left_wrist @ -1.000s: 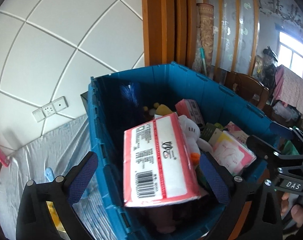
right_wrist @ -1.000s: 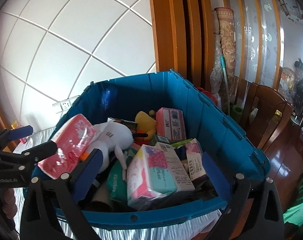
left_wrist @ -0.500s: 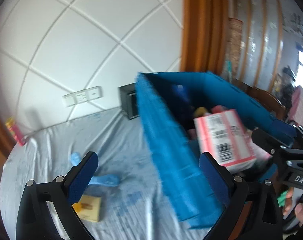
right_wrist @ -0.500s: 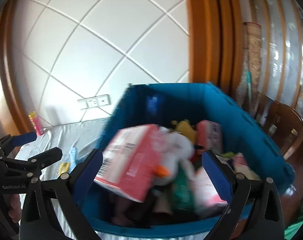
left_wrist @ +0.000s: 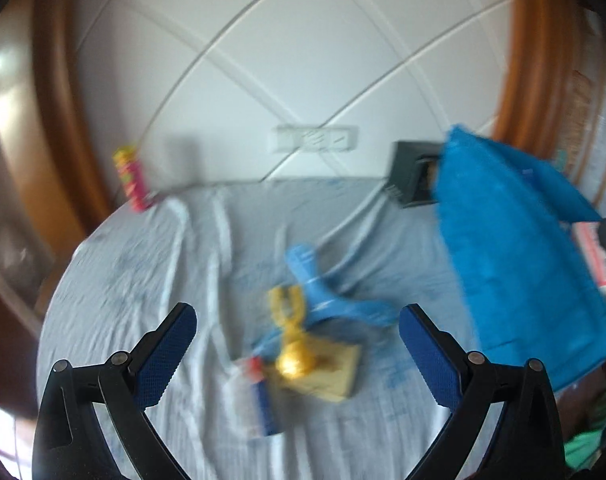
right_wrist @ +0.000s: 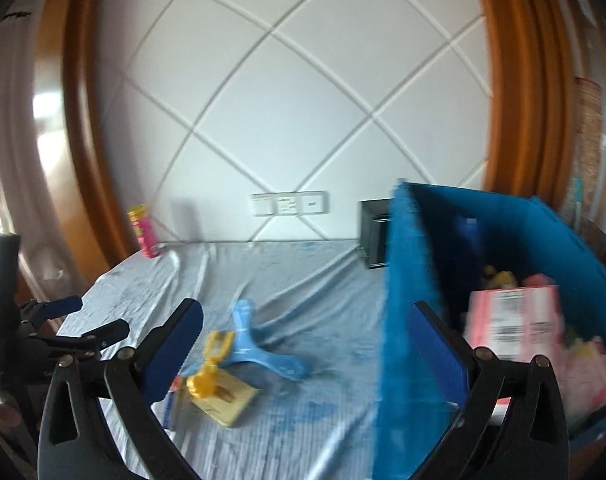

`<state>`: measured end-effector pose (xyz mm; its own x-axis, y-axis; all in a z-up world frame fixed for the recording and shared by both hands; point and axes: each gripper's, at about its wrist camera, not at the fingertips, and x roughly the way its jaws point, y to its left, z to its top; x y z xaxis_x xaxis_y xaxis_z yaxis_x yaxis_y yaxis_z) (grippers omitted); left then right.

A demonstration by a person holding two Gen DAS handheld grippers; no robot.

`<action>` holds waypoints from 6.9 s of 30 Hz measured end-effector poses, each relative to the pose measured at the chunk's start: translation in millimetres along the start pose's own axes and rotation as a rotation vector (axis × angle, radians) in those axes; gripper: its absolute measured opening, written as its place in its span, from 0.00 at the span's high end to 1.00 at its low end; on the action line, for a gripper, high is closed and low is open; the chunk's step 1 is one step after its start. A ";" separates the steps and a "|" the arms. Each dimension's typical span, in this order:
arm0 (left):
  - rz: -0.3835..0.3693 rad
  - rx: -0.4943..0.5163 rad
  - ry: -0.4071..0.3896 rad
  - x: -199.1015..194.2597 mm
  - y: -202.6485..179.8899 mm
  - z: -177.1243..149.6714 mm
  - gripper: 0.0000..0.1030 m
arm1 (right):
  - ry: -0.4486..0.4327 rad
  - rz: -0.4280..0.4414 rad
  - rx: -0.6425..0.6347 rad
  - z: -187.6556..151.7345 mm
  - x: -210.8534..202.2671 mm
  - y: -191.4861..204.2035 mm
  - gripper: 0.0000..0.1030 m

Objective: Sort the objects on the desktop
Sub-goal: 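Move both open tools back over the bed toward the remaining items, then grasp the white-and-red ointment tube box with the left gripper, then grasp the yellow duck toy with the right gripper while the left holds the ointment box, then lift the ointment box and duck toy with both grippers over the crate, then open both grippers to drop the ointment box and duck toy into the crate, then move both open tools back over the bed toward the beige box and boomerang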

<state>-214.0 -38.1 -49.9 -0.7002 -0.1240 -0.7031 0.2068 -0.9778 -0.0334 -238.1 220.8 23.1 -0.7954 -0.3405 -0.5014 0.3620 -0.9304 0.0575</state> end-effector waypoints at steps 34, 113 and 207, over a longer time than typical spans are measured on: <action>0.043 -0.100 0.502 214.0 40.8 -148.6 0.36 | 0.672 0.131 0.038 -193.3 231.4 67.0 0.00; -0.120 0.052 0.021 61.8 35.3 7.9 0.62 | 0.173 0.188 -0.075 -8.0 136.8 137.1 0.47; -0.107 0.204 0.025 29.0 -121.5 54.5 0.17 | 0.025 -0.025 0.093 59.3 -30.4 -94.0 0.00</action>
<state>-296.6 67.9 -27.5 -0.6934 -0.0156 -0.7204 -0.0126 -0.9993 0.0338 -276.8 310.6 84.2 -0.7907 -0.3149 -0.5250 0.2950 -0.9474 0.1239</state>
